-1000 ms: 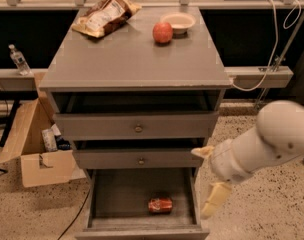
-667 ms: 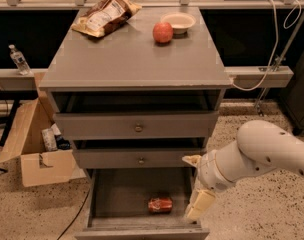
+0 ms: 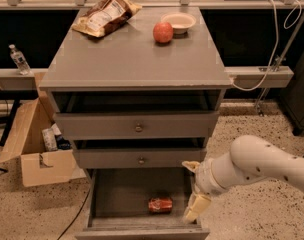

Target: Pick coke can from bottom drawer and place on counter

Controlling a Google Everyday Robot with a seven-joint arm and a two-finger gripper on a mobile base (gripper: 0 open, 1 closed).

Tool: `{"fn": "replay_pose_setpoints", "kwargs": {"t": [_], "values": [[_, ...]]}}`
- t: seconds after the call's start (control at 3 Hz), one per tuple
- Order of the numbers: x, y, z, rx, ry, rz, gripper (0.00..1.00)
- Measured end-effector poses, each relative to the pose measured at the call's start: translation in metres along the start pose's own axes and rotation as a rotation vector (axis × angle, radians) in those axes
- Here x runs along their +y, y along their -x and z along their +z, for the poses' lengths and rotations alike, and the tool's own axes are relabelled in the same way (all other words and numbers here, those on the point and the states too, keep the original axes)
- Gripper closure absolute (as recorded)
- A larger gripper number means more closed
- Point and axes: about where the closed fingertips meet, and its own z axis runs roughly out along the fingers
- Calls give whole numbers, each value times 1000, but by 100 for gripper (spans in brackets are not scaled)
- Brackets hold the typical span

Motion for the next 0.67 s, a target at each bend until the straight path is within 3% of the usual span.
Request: {"fn": "replay_pose_setpoints", "kwargs": {"t": [0.67], "values": [[-46,-80,106,-61,-12,-40,0]]}}
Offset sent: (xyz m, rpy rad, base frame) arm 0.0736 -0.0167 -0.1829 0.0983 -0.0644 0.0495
